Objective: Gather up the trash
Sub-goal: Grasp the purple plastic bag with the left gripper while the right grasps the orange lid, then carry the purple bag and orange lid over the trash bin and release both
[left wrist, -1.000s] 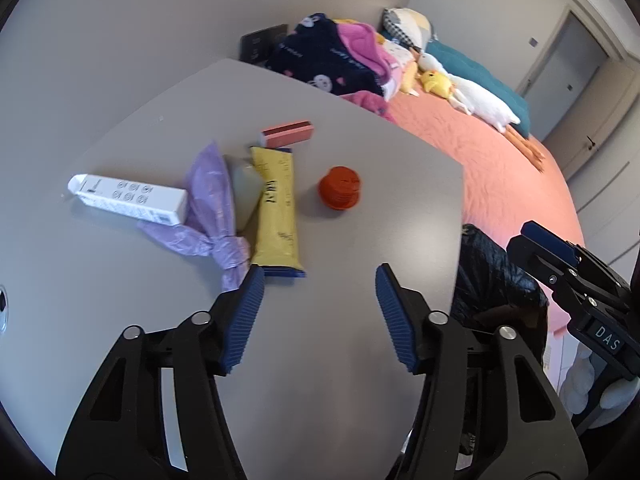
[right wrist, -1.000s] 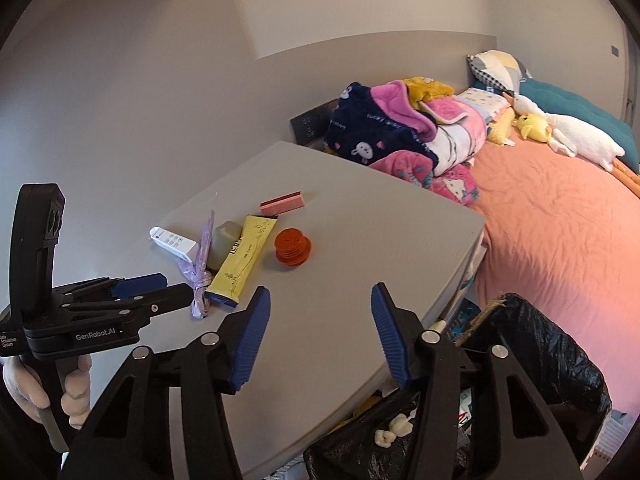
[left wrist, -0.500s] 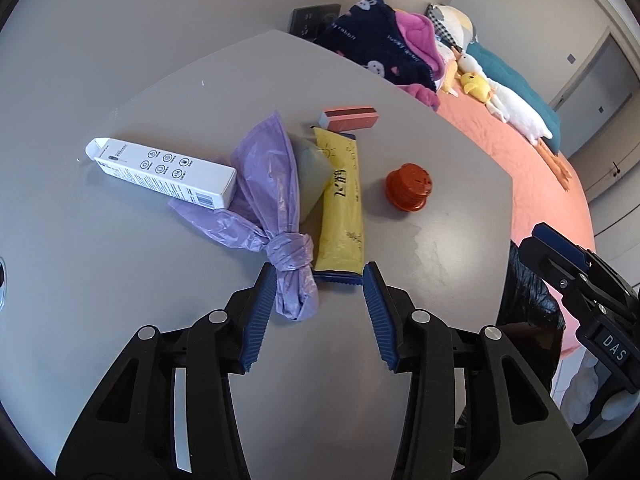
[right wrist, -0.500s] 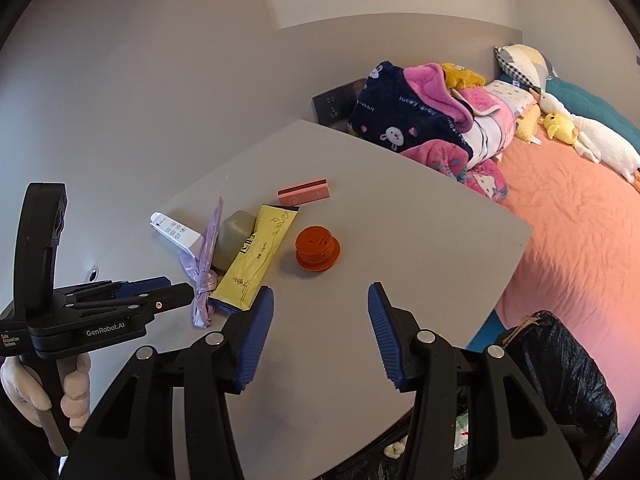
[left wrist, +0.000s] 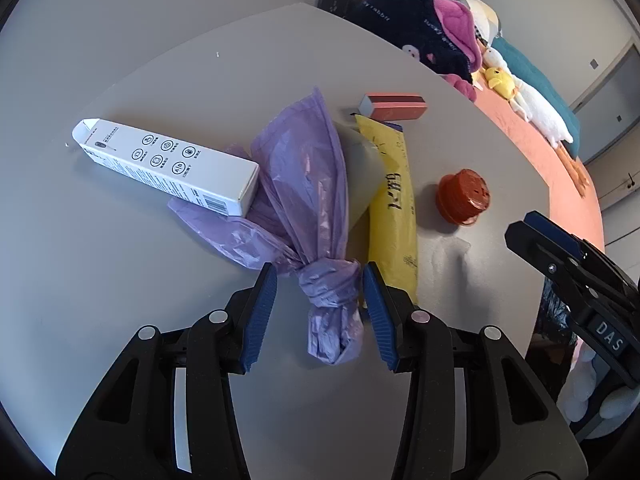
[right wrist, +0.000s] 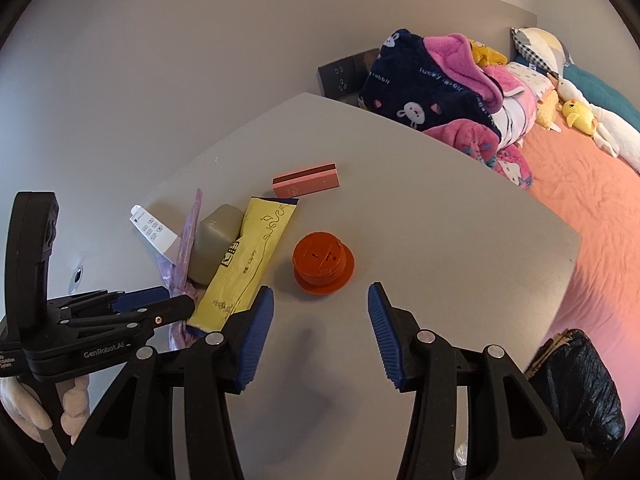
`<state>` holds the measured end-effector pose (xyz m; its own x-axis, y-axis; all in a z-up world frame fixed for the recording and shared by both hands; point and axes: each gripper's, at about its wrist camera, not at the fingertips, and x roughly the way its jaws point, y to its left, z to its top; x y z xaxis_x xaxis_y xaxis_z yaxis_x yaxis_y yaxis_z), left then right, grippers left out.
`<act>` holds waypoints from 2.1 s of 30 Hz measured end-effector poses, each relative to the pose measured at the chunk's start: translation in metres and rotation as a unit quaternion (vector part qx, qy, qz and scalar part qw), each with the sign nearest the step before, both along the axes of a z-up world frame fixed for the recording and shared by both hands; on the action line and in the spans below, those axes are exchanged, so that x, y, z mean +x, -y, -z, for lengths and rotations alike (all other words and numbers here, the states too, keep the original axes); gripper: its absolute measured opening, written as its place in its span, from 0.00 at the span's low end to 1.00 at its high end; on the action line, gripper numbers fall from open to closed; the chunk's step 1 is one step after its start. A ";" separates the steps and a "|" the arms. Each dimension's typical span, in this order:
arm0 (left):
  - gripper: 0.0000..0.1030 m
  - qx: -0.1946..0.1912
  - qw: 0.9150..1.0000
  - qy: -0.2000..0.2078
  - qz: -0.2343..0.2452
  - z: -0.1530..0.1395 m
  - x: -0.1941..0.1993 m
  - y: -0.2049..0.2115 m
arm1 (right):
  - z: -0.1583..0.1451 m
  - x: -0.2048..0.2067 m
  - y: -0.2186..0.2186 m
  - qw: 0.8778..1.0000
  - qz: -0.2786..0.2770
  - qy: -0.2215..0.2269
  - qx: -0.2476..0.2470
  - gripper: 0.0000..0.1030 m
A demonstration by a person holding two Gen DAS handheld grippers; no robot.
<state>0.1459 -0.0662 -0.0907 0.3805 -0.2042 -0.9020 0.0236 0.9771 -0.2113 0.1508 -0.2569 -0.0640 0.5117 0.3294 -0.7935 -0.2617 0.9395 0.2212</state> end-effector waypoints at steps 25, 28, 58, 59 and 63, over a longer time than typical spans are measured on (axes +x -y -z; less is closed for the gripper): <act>0.22 -0.013 1.000 0.018 -0.014 0.008 0.003 -0.017 | 0.030 0.035 -0.018 0.999 -0.006 -0.023 -0.024 0.43; 0.22 -0.011 1.000 0.023 -0.014 0.004 0.001 -0.018 | 0.027 0.031 -0.016 1.000 -0.004 -0.024 -0.019 0.43; 0.22 -0.034 0.992 0.104 0.056 -0.079 -0.046 0.029 | -0.054 -0.054 0.032 0.998 0.041 0.045 0.014 0.43; 0.22 -0.034 0.992 0.106 0.061 -0.081 -0.047 0.032 | -0.056 -0.057 0.034 0.998 0.042 0.047 0.015 0.43; 0.22 -0.034 0.991 0.108 0.077 -0.086 -0.051 0.044 | -0.065 -0.071 0.044 0.997 0.051 0.055 0.018 0.43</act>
